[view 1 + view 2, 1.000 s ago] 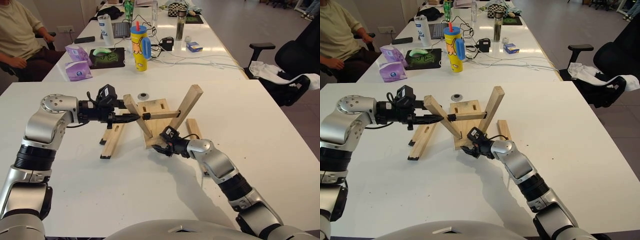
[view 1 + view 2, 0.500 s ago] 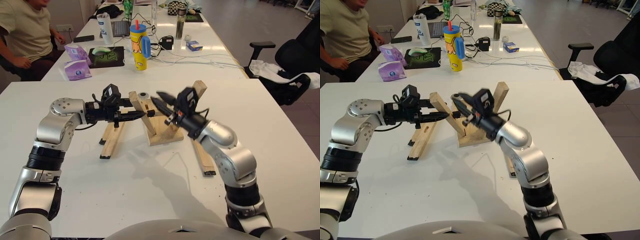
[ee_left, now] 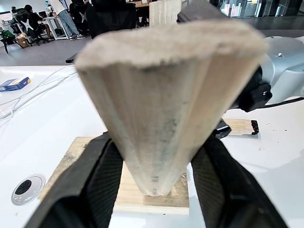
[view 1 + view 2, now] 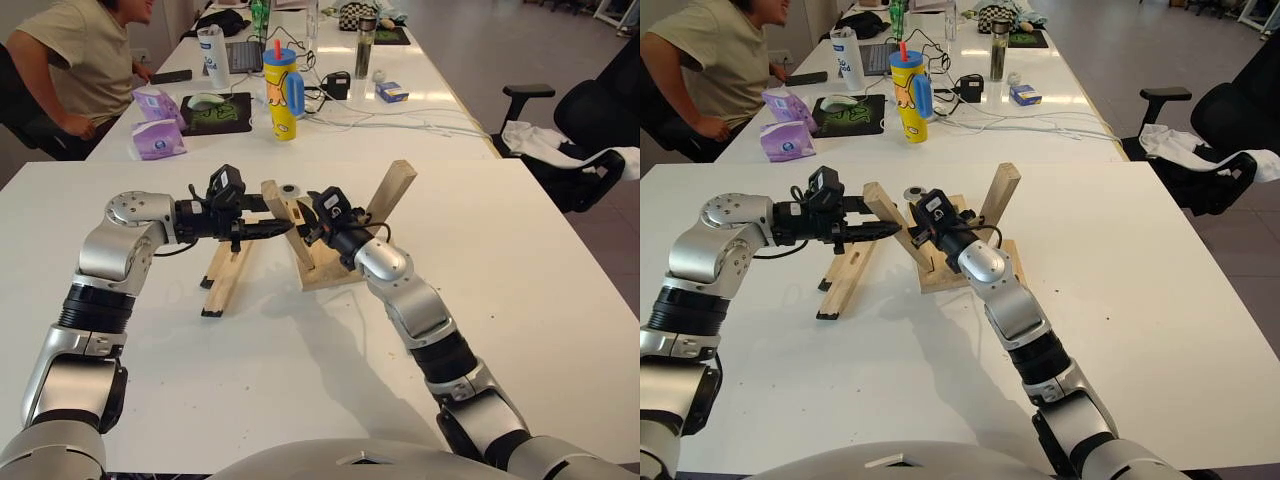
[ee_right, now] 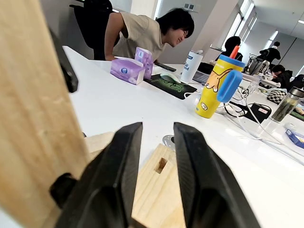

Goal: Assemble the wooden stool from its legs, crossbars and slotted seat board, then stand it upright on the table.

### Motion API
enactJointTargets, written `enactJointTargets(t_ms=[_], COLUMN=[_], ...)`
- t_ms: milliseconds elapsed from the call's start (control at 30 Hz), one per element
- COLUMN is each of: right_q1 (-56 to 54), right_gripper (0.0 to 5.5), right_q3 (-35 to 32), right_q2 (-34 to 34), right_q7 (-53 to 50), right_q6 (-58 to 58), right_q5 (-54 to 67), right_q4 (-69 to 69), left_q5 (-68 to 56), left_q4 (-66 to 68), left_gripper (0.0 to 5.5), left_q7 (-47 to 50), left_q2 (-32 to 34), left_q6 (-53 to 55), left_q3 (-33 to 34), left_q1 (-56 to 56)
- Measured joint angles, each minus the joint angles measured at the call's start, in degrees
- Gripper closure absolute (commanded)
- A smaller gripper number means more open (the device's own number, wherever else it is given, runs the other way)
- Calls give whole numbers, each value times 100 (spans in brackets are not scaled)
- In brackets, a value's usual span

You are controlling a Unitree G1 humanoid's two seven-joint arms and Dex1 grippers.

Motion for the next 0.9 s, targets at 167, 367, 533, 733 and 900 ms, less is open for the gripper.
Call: enactJointTargets(t_ms=[167, 367, 533, 733, 900], right_q1=[1375, 2104, 1750, 1280, 1142], right_gripper=[428, 428, 428, 428, 428], right_q3=[-676, -821, -863, -437, -277], right_q2=[30, -314, 179, 318, 296], right_q7=[703, 1197, 486, 274, 343], right_q6=[-96, 120, 3, 86, 101], right_q5=[1439, 1871, 1384, 715, 521], right_q4=[-1116, -1045, 188, 768, 919], left_q5=[-21, 90, 445, 799, 784], left_q4=[78, 687, 1508, 2015, 1956], left_gripper=[344, 344, 344, 279, 199], left_q7=[-40, -622, -1237, -1556, -1348], left_q2=[-34, 77, 72, -34, -137], left_q6=[-5, 61, -168, -505, -453], left_q3=[49, 27, -201, -356, -36], left_q1=[-15, -521, -1237, -1491, -1070])
